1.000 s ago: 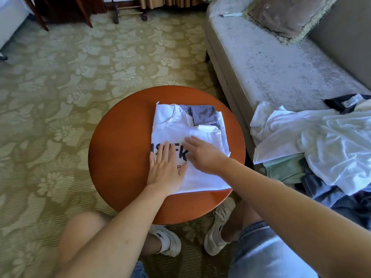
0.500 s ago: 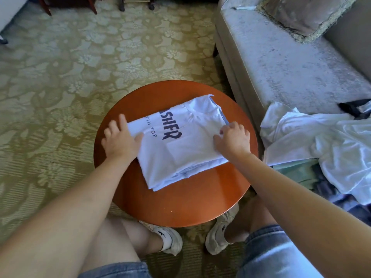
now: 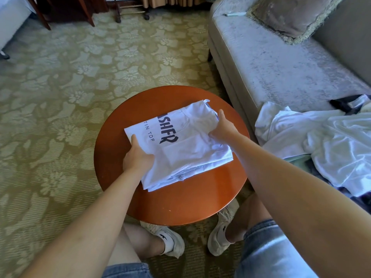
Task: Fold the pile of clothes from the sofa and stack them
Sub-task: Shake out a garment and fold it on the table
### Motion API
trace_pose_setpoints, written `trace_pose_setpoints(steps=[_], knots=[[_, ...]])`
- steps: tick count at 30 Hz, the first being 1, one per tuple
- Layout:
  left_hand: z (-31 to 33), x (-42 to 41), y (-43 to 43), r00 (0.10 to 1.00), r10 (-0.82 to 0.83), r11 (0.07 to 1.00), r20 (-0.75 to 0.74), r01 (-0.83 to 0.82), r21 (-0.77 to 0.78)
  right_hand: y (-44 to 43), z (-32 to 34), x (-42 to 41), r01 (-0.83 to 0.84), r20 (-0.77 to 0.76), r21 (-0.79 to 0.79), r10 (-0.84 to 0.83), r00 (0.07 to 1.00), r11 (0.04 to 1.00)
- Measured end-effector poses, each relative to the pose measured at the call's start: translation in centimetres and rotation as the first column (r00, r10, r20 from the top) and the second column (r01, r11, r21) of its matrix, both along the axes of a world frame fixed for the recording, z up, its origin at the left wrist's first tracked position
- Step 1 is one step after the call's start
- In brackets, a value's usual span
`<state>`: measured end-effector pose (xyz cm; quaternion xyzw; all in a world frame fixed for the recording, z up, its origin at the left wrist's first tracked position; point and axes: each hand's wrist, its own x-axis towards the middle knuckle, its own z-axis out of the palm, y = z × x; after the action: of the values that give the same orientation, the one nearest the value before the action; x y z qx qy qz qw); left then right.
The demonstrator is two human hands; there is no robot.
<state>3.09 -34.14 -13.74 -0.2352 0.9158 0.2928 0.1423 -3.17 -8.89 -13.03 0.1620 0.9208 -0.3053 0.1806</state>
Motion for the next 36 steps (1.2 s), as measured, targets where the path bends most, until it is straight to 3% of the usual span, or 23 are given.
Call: trace_pose_setpoints(steps=[5, 10, 14, 19, 23, 27, 32, 36], knots=[[-0.1, -0.4, 0.2, 0.996, -0.058, 0.991, -0.065, 0.065, 0.113, 0.5, 0.2, 0.1, -0.036, -0.153, -0.175, 0.009, 0.988, 0.984], [-0.1, -0.8, -0.7, 0.993, -0.088, 0.973, -0.078, 0.103, 0.209, 0.1, 0.2, 0.4, -0.092, -0.139, -0.138, 0.073, 0.988, 0.986], [1.3, -1.0, -0.3, 0.992, -0.076, 0.956, -0.103, 0.102, 0.274, 1.7, 0.1, 4.2, -0.002, -0.247, -0.226, -0.055, 0.968, 0.974], [5.6, -0.5, 5.6, 0.927, -0.287, 0.889, -0.242, 0.351, 0.293, 6.5, 3.1, 11.1, 0.127, -0.389, -0.267, -0.227, 0.893, 0.955], [9.2, 1.4, 13.6, 0.800, -0.499, 0.753, -0.334, 0.591, 0.288, 13.2, 6.9, 18.9, 0.246, -0.511, -0.174, -0.301, 0.805, 0.954], [12.1, 6.2, 23.9, 0.628, -0.660, 0.565, -0.412, 0.777, 0.277, 20.4, 10.4, 29.3, 0.484, -0.570, -0.145, -0.473, 0.672, 0.863], [11.9, 15.1, 36.6, 0.412, -0.820, 0.295, -0.397, 0.899, 0.324, 26.0, 13.1, 43.6, 0.723, -0.561, -0.158, -0.663, 0.495, 0.673], [10.3, 22.3, 44.2, 0.247, -0.905, 0.125, -0.347, 0.933, 0.337, 28.9, 11.3, 55.2, 0.886, -0.594, -0.101, -0.742, 0.311, 0.452]])
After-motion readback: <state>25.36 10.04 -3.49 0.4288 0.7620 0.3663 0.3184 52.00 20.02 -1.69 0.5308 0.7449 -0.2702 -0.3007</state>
